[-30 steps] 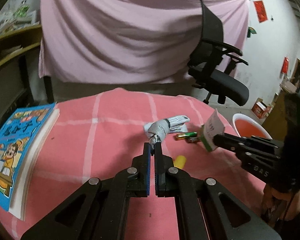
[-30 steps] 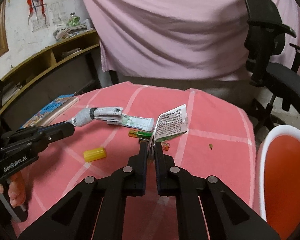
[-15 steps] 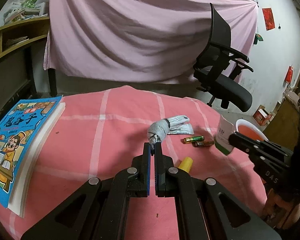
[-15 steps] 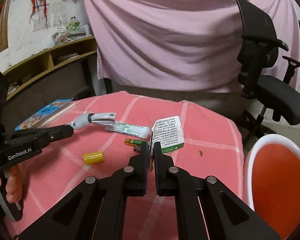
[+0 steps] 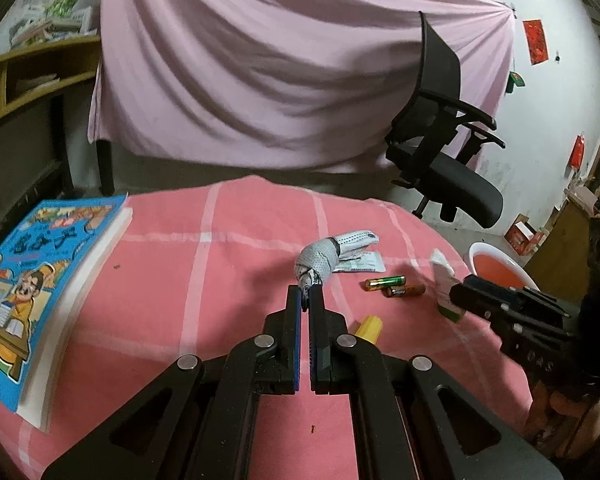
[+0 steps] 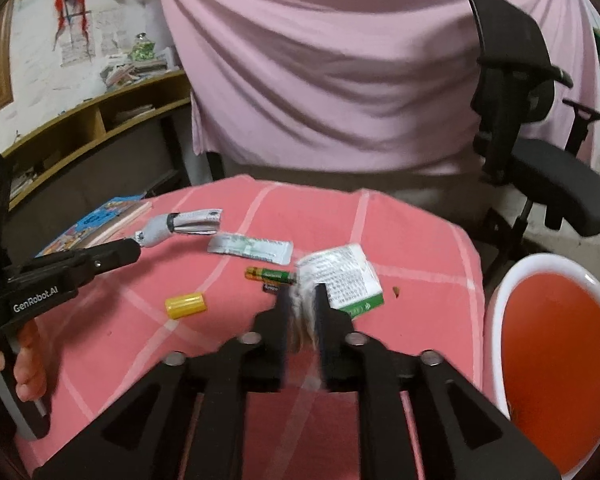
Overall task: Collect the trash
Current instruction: 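Lift the white-green wrapper with the right tool toward the bucket while the left tool carries the foil item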
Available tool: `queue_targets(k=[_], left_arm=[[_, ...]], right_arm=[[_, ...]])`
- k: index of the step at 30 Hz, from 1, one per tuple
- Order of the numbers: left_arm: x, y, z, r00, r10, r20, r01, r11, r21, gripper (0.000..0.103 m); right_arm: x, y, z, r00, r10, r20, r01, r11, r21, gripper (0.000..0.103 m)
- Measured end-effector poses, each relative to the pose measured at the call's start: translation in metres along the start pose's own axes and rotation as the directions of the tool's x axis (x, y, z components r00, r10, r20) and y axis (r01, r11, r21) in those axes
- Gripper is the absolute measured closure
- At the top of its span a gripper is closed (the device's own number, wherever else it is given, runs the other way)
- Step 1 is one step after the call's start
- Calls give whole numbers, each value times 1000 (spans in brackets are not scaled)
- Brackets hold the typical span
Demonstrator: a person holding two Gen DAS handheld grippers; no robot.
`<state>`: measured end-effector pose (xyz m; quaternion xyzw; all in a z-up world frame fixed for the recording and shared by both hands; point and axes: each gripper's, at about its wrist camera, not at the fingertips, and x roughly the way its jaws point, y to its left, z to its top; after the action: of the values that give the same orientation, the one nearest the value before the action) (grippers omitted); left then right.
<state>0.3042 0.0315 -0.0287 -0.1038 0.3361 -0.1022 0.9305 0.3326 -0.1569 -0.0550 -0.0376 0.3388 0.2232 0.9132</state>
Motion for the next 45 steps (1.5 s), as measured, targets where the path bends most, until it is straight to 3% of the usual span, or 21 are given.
queue_targets(k=[1,6,16,28,34,37,40,45], left_arm=[[1,2,1,1000,-1,-6,1,1000,-6,102],[3,5,2,1000,-8,-23,8,1000,-15,102],[14,13,1,995,-15,-94,8,997,-75,102],[10,8,1,997,-19,-80,14,998,-62,102],[-8,4,-2,1000,-15,3,16,999,-45,102],[-27,-4,-6,996,-7,93,10,999,-31,102],[-49,-13,-13,980,0,198,8,999,-36,102],[-68,-46,-16,956,-10,292,8,1000,9,102]], right_arm=[[0,-1,0,1000,1,-2,-1,1000,3,49],[13,-4,1,997,8,-73,-6,1000,26,35],[46,-12,9,983,48,-179,-40,998,48,31],[36,-15,8,989,79,-125,-72,996,60,38],[13,-7,9,999,49,-1,-49,999,12,38],[-11,-2,6,992,30,122,-28,999,-18,37],[-35,0,2,969,18,245,-11,1000,-27,37],[-74,-3,-7,910,-13,413,21,1000,-16,37]])
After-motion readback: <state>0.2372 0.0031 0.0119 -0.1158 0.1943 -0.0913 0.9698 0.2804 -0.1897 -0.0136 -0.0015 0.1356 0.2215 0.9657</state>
